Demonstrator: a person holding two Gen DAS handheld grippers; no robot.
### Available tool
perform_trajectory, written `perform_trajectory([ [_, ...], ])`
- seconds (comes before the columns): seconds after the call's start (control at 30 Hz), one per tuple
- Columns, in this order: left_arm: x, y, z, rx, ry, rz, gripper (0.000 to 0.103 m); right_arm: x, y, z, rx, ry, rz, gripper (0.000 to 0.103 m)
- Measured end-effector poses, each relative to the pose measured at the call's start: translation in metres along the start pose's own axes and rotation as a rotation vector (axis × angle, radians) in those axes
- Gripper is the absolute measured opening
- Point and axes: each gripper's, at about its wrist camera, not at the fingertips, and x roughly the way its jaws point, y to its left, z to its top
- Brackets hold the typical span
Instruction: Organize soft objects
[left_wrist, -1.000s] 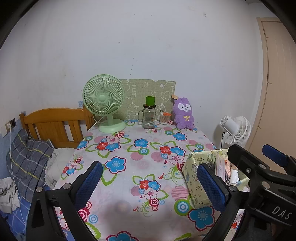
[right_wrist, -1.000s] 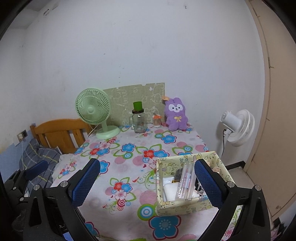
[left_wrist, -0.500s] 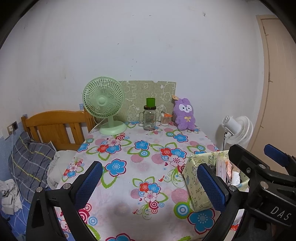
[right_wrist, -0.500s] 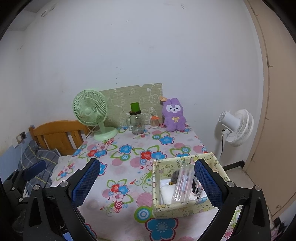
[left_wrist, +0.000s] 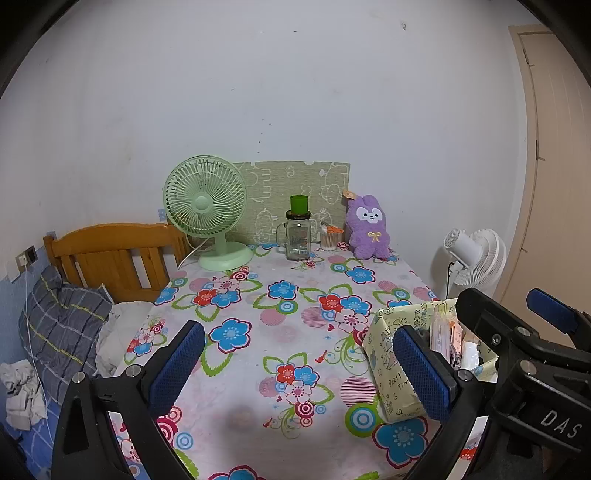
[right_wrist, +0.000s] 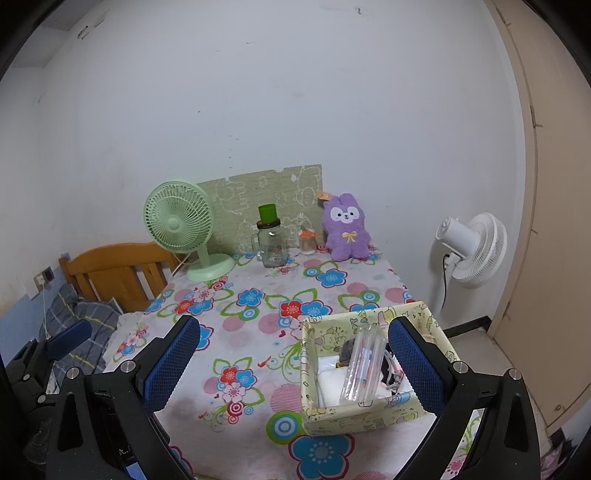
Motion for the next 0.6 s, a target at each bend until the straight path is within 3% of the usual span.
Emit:
perform_trajectory([
  [0.6, 0.0042, -0.0014, 0.0020, 0.001, 0.002, -0.005, 0.103, 0.0016, 0.0011, 0.0011, 0.006, -0.002, -0.014, 0.103],
])
